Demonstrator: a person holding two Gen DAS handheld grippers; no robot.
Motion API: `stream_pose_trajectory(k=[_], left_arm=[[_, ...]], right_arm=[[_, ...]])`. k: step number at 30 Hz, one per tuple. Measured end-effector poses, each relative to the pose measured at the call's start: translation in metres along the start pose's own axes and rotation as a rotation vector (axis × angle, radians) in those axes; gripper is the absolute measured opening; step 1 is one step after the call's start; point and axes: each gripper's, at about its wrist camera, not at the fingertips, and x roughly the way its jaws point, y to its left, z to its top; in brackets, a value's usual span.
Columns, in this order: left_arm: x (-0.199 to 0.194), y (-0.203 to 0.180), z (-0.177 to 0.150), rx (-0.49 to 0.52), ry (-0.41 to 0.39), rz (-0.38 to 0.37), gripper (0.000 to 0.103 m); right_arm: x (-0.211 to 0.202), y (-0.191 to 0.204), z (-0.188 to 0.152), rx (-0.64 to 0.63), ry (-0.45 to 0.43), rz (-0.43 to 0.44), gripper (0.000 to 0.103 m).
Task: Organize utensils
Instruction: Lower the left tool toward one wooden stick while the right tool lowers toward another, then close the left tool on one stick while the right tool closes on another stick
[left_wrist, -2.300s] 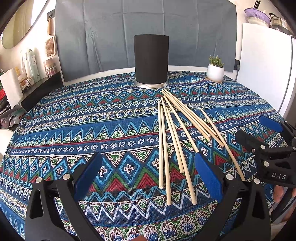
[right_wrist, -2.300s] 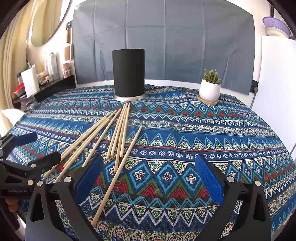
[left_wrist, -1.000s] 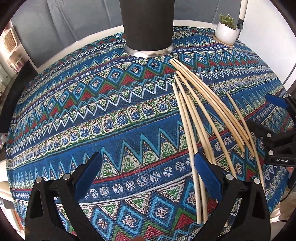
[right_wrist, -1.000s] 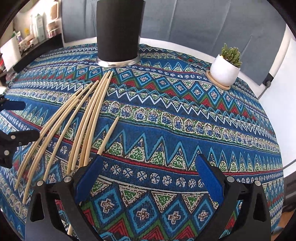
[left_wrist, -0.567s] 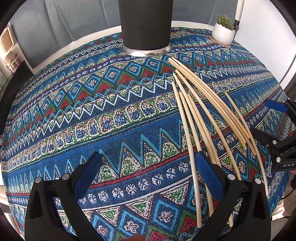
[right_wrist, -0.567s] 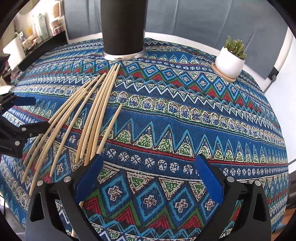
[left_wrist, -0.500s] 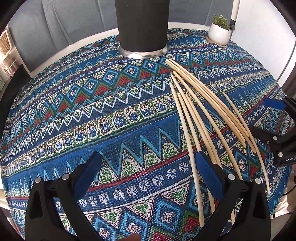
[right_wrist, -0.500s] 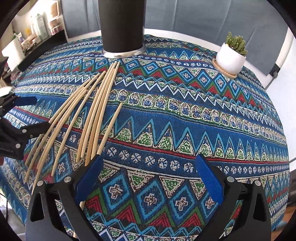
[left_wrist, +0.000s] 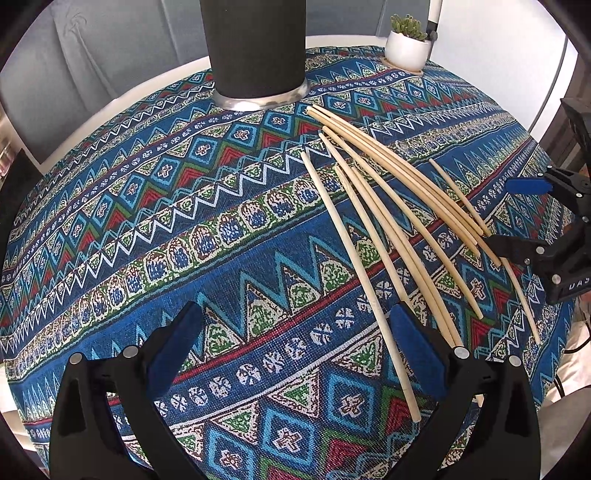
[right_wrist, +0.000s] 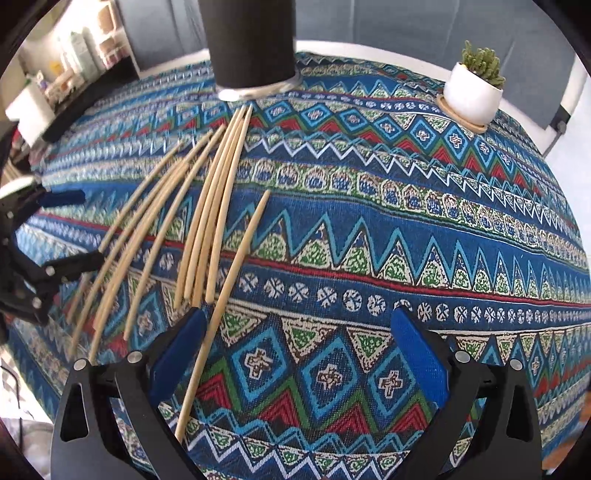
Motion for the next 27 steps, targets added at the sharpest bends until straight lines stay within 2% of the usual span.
stream_pose_trajectory(k=[4, 8, 11, 13, 14, 15, 16, 17, 18, 19, 20, 21, 22, 24, 27], left_arm=[[0.003, -0.001, 0.003, 0.011, 0.009, -0.004, 0.099], [0.004, 0.0, 0.003, 0.019, 0.0, -0.01, 0.099], [0.003, 0.001, 0.003, 0.032, -0.006, -0.018, 0.098], [0.0, 0.002, 0.004, 0.042, -0.007, -0.025, 0.09], [-0.002, 0.002, 0.004, 0.05, -0.012, -0.028, 0.081], [-0.004, 0.003, 0.005, 0.055, -0.012, -0.029, 0.072], [-0.006, 0.005, 0.006, 0.056, -0.009, -0.032, 0.065], [-0.008, 0.008, 0.007, 0.05, -0.01, -0.032, 0.048], [-0.009, 0.012, 0.008, 0.04, -0.006, -0.03, 0.031], [-0.009, 0.017, 0.008, 0.033, -0.002, -0.03, 0.024], [-0.009, 0.022, 0.008, 0.024, 0.0, -0.033, 0.013], [-0.01, 0.026, 0.008, 0.011, 0.0, -0.033, 0.006], [-0.01, 0.029, 0.006, -0.004, -0.001, -0.047, 0.005], [-0.012, 0.029, 0.002, -0.016, -0.021, -0.033, 0.005], [-0.016, 0.022, -0.006, -0.004, -0.046, 0.015, 0.005]], right_arm=[[0.002, -0.004, 0.003, -0.002, 0.021, 0.02, 0.097], [0.003, -0.004, 0.001, -0.032, 0.001, 0.032, 0.097], [0.003, -0.003, 0.003, -0.071, 0.033, 0.05, 0.096], [0.004, -0.007, 0.006, -0.112, 0.052, 0.066, 0.095], [0.004, -0.01, 0.006, -0.118, 0.07, 0.065, 0.094], [0.003, -0.013, 0.006, -0.12, 0.084, 0.066, 0.089], [-0.001, -0.016, 0.006, -0.129, 0.079, 0.066, 0.072], [-0.005, -0.021, 0.007, -0.13, 0.074, 0.067, 0.046], [-0.009, -0.027, 0.008, -0.128, 0.073, 0.066, 0.032], [-0.011, -0.034, 0.008, -0.118, 0.079, 0.064, 0.011], [-0.011, -0.042, 0.009, -0.109, 0.084, 0.059, 0.004], [-0.011, -0.05, 0.009, -0.103, 0.082, 0.07, 0.004], [-0.011, -0.055, 0.009, -0.094, 0.08, 0.08, 0.004], [-0.013, -0.06, 0.005, -0.084, 0.055, 0.035, 0.004], [-0.018, -0.069, -0.004, -0.031, 0.026, 0.098, 0.005]])
